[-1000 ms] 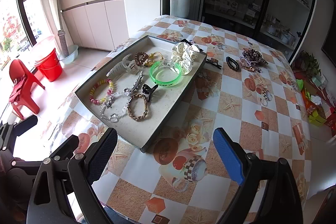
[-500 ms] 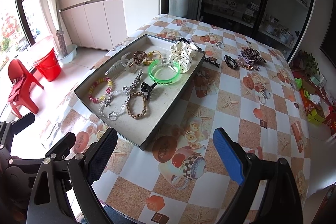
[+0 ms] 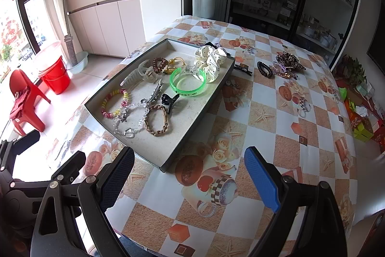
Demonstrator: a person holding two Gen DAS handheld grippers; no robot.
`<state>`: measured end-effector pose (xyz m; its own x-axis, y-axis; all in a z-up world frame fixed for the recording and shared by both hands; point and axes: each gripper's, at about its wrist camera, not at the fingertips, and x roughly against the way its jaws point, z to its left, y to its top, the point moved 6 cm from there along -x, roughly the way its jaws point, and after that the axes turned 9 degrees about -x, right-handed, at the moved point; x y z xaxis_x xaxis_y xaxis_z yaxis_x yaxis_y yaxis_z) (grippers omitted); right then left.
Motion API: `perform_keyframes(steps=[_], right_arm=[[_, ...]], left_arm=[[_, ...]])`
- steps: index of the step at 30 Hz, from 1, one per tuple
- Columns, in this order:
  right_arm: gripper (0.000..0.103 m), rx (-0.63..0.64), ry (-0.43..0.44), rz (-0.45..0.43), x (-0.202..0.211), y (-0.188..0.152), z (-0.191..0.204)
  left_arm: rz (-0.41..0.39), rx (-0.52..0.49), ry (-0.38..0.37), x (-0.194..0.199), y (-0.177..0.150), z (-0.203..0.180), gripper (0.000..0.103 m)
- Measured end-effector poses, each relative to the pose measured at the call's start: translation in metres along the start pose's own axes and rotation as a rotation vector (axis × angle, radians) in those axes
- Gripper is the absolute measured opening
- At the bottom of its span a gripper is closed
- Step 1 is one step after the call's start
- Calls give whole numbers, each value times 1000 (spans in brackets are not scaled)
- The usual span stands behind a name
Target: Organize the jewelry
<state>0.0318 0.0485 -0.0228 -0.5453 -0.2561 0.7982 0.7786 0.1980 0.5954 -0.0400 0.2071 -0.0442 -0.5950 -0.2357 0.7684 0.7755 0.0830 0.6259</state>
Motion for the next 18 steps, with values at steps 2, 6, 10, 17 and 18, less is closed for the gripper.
perform_keyframes(steps=[2, 6, 10, 17, 18], right_arm=[[94, -1, -1, -1, 0, 0, -1], [94, -2, -2, 1, -1, -1, 0], [94, -4, 2, 2, -1, -1, 0], [94, -6, 1, 3, -2, -1, 0], [94, -6, 1, 3, -2, -1, 0]], left_arm=[[0, -1, -1, 0, 0, 0, 103], [-1, 0, -1, 0, 0, 0, 103], [0, -2, 0, 0, 0, -1, 103], [-1, -1, 0, 0, 1, -1, 103], [-1, -2, 0, 0, 1, -1, 103]])
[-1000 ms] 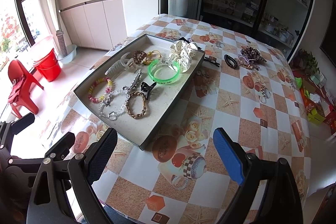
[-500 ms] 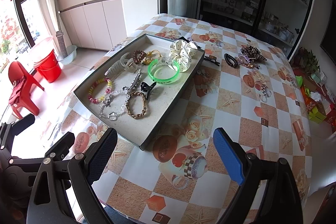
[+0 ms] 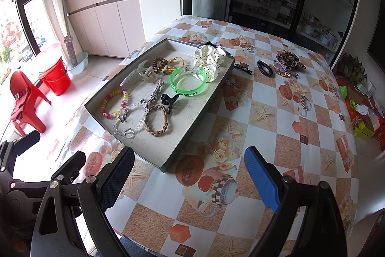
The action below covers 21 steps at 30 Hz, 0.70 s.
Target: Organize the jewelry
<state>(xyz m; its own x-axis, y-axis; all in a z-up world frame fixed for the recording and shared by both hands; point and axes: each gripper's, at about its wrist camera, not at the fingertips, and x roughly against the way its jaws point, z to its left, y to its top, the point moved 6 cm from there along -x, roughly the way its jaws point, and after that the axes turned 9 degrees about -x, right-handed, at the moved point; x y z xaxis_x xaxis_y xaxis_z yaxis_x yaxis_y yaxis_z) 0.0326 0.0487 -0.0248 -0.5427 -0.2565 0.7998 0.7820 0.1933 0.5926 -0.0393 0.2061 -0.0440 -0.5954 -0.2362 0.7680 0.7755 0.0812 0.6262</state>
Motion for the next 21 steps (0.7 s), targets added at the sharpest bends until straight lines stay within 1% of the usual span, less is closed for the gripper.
perform_keyframes(steps=[21], right_arm=[[94, -4, 4, 1, -1, 0, 1]], left_arm=[[1, 2, 4, -1, 1, 2, 103]])
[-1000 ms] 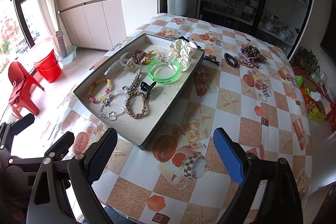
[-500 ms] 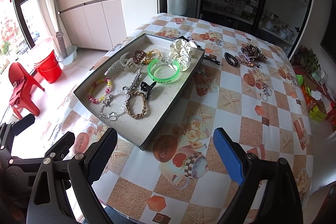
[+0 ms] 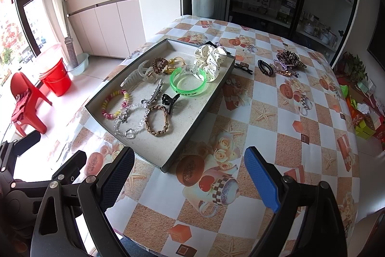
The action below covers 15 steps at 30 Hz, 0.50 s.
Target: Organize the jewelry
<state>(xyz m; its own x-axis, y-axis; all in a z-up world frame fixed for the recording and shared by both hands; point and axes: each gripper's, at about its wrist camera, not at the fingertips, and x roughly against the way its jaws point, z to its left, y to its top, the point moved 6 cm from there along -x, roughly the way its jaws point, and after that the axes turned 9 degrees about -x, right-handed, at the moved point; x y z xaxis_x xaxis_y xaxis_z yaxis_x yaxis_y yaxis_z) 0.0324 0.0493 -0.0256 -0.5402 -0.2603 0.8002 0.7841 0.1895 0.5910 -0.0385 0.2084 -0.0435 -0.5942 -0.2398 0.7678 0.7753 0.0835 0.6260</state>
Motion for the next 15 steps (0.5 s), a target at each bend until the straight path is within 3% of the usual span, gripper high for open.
perform_keyframes(steps=[15], right_arm=[[94, -1, 0, 1, 0, 0, 1]], left_arm=[[-1, 1, 8, -3, 1, 2, 103]])
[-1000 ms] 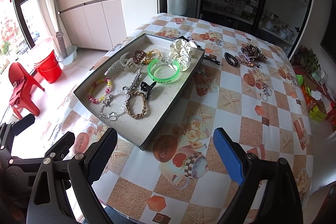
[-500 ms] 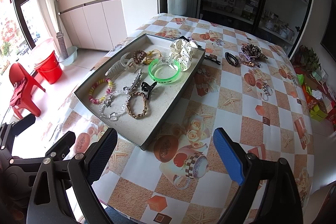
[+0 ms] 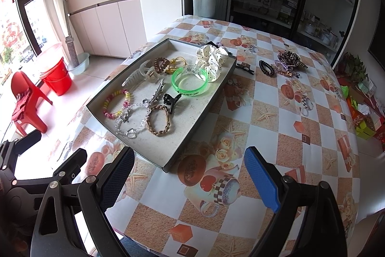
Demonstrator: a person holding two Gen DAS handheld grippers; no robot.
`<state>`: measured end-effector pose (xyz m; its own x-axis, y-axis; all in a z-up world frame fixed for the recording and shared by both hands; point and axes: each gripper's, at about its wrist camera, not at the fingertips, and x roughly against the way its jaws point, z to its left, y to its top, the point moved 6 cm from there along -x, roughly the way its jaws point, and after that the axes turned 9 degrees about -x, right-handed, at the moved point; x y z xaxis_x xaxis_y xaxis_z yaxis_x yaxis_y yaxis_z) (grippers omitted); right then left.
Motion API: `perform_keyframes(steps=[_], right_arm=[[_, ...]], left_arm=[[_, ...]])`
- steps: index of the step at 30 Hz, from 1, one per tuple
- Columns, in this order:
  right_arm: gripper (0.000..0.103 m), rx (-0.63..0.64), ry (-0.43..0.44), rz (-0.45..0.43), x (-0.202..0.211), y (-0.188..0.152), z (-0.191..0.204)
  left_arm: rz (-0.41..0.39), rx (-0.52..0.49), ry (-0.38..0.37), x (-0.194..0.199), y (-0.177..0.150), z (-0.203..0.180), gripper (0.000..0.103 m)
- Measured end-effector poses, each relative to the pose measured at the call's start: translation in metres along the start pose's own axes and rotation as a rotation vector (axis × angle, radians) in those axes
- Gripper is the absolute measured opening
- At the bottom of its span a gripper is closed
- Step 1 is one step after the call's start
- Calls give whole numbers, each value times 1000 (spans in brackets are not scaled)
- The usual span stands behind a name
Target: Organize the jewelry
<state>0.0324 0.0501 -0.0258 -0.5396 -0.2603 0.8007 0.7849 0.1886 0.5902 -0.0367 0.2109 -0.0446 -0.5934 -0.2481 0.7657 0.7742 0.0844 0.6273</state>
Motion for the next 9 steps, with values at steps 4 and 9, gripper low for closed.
perform_keyframes(steps=[4, 9], right_arm=[[94, 0, 0, 1, 0, -1, 0], [94, 0, 1, 0, 0, 0, 0]], left_arm=[[-1, -4, -3, 0, 0, -1, 103], [-1, -3, -4, 0, 0, -2, 103]])
